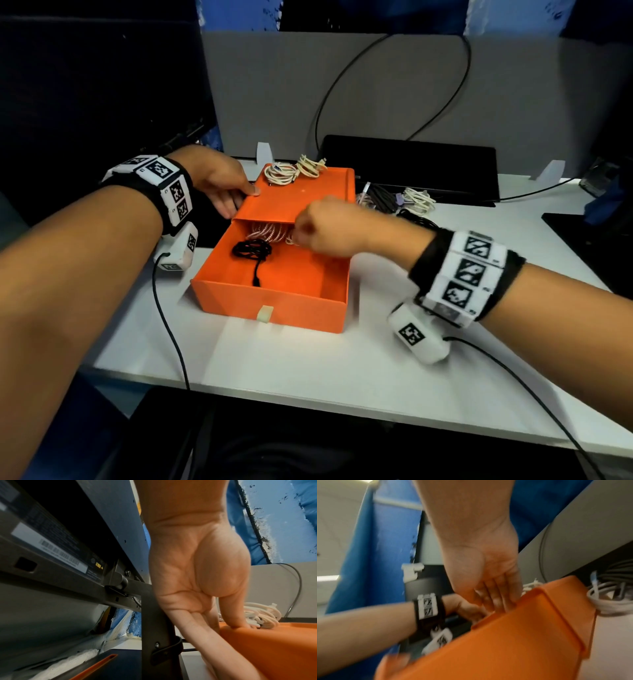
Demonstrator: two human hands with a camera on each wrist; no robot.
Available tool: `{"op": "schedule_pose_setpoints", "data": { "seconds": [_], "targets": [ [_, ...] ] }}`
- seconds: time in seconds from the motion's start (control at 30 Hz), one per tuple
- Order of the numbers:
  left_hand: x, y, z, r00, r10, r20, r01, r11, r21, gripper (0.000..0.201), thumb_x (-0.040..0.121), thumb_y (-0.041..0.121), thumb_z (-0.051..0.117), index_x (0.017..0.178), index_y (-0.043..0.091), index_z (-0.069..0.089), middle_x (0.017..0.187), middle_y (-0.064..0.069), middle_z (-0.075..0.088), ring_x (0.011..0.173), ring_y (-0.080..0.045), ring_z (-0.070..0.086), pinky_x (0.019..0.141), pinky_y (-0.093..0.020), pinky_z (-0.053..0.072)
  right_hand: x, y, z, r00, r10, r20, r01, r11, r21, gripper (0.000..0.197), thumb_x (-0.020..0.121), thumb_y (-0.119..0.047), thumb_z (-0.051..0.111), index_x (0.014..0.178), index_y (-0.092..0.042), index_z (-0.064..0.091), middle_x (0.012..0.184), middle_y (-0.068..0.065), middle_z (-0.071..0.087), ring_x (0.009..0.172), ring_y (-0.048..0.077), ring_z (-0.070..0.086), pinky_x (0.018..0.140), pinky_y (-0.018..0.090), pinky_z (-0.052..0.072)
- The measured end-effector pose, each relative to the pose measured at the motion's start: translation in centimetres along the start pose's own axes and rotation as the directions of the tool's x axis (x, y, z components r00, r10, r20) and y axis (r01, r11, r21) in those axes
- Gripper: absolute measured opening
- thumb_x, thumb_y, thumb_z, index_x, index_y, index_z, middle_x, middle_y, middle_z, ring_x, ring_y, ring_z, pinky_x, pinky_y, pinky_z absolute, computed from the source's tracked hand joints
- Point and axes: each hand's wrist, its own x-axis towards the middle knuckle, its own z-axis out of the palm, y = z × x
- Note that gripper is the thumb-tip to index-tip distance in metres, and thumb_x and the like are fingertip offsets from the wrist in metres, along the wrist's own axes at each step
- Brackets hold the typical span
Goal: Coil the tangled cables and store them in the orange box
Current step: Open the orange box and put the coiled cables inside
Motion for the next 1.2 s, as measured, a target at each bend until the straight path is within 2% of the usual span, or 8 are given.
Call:
{"op": "schedule_pose_setpoints", "data": {
  "seconds": [0.1,0.17,0.3,0.47,0.67,0.9,1.07,1.2],
  "targets": [
    [0.0,-0.2,0.0,1.000,0.002,0.006,-0.002,1.000,-0.002,0.043,0.107,0.032,0.052,0.120,-0.006,0.066,0.104,-0.024,0.076,0.075,-0.030,0.077,0.064,-0.036,0.065,0.2,3.6,-2.5,0.937,0.212,-0.279,-0.173,0.972,0.157,0.023,0.096,-0.026,0.054,0.074,-0.019,0.058,0.080,0.004,0.064,0.078,0.027,0.063,0.068,0.034,0.048],
    [-0.1,-0.1,0.0,1.000,-0.003,0.010,0.003,1.000,-0.003,0.042,0.107,0.032,0.052,0.119,-0.006,0.066,0.099,-0.022,0.077,0.076,-0.030,0.077,0.062,-0.035,0.064,0.6,5.8,-3.2,0.906,0.292,-0.308,-0.270,0.956,0.114,0.022,0.095,-0.026,0.053,0.074,-0.021,0.056,0.085,0.005,0.062,0.084,0.030,0.063,0.067,0.033,0.043],
    [-0.2,0.3,0.0,1.000,-0.007,0.022,0.007,1.000,0.011,0.042,0.107,0.032,0.052,0.119,-0.006,0.066,0.101,-0.022,0.077,0.080,-0.032,0.077,0.064,-0.034,0.064,3.2,7.1,-2.3,0.950,0.184,-0.254,-0.209,0.975,-0.073,0.021,0.097,-0.026,0.055,0.114,-0.020,0.066,0.120,0.006,0.063,0.109,0.031,0.063,0.083,0.041,0.054],
    [-0.4,0.6,0.5,1.000,0.010,0.029,-0.010,1.000,0.005,0.042,0.106,0.031,0.054,0.118,-0.008,0.066,0.101,-0.024,0.076,0.076,-0.031,0.077,0.064,-0.035,0.065,8.0,5.6,0.0,0.990,0.047,-0.133,-0.052,0.998,-0.030,0.074,0.096,-0.025,0.062,0.161,-0.020,0.029,0.162,0.009,0.040,0.145,0.031,0.044,0.118,0.042,0.039],
    [-0.5,0.6,0.6,1.000,0.009,0.022,-0.009,1.000,0.005,0.043,0.106,0.030,0.054,0.120,-0.009,0.064,0.104,-0.027,0.075,0.072,-0.030,0.077,0.059,-0.034,0.063,9.9,3.9,-0.3,0.978,0.064,-0.198,-0.062,0.998,0.015,0.044,0.090,-0.018,0.070,0.132,-0.013,0.060,0.133,0.011,0.064,0.121,0.033,0.062,0.100,0.043,0.053],
    [-0.7,0.6,0.7,1.000,0.018,0.013,-0.017,1.000,-0.004,0.043,0.107,0.030,0.053,0.121,-0.010,0.063,0.104,-0.027,0.074,0.069,-0.029,0.077,0.057,-0.034,0.063,6.5,3.3,-1.6,0.972,0.010,-0.234,-0.003,1.000,0.031,0.032,0.099,-0.018,0.054,0.129,-0.021,0.066,0.123,0.007,0.069,0.107,0.026,0.066,0.088,0.038,0.055],
    [-0.6,0.4,0.7,0.999,0.032,0.008,-0.032,0.999,0.002,0.044,0.107,0.030,0.051,0.121,-0.010,0.065,0.107,-0.028,0.074,0.070,-0.028,0.076,0.062,-0.035,0.065,0.4,-0.1,-2.3,0.928,-0.204,-0.311,0.222,0.975,0.025,0.023,0.097,-0.017,0.058,0.118,-0.020,0.068,0.107,-0.002,0.069,0.096,0.017,0.063,0.084,0.040,0.053],
    [-0.8,0.6,0.8,1.000,0.026,0.016,-0.026,1.000,0.003,0.044,0.106,0.031,0.055,0.120,-0.010,0.065,0.107,-0.028,0.074,0.075,-0.031,0.076,0.063,-0.036,0.065,-3.1,-2.5,-0.3,0.944,-0.308,-0.119,0.307,0.951,-0.029,0.016,0.098,-0.012,0.056,0.111,-0.016,0.064,0.108,0.003,0.061,0.094,0.025,0.061,0.080,0.046,0.054]
  ]
}}
